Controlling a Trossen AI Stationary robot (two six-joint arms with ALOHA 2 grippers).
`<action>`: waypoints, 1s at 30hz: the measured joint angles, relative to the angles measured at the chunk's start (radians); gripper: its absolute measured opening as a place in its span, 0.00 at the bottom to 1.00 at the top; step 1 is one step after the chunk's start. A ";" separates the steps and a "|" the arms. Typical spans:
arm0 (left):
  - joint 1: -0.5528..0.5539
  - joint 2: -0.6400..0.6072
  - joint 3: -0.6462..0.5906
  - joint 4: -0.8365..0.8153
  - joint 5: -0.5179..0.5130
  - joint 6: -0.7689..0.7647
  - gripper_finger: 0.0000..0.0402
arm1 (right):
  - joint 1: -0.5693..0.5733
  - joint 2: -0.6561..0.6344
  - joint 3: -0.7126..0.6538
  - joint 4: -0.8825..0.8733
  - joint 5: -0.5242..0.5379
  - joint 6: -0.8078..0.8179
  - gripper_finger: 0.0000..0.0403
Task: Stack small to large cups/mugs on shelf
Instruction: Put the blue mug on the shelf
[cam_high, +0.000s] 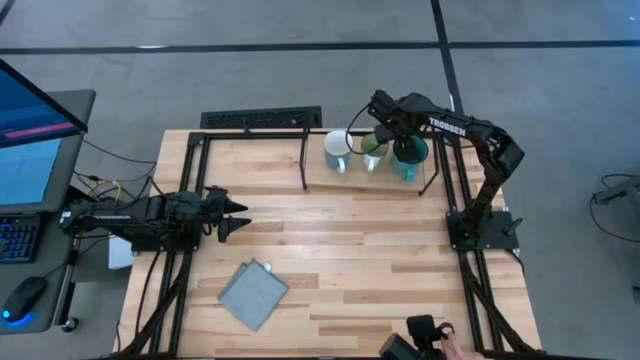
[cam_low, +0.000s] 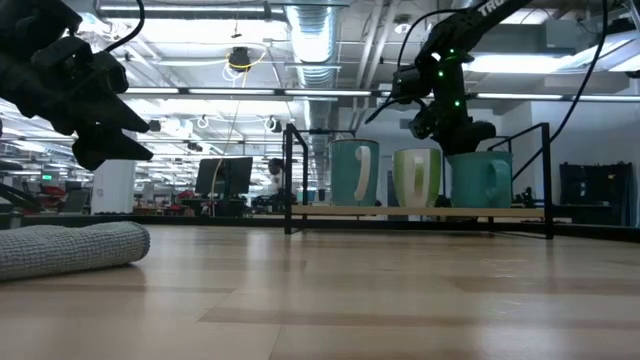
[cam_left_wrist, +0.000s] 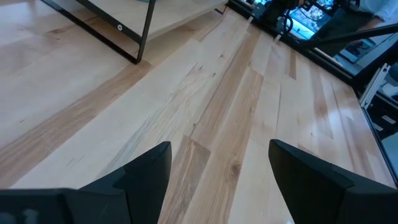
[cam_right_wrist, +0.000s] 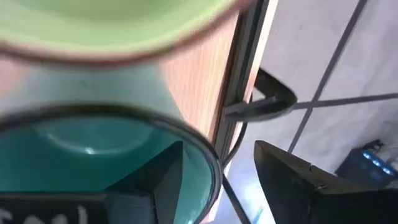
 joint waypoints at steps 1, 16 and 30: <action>0.000 0.000 0.000 0.000 0.000 -0.004 0.65 | -0.005 0.000 0.000 -0.007 0.004 0.000 0.54; 0.000 0.000 0.000 0.000 0.000 -0.006 0.65 | -0.035 0.000 0.000 -0.028 0.028 0.037 0.54; 0.000 0.000 0.000 0.001 0.000 -0.015 0.65 | -0.049 0.000 0.000 -0.027 0.029 0.037 0.54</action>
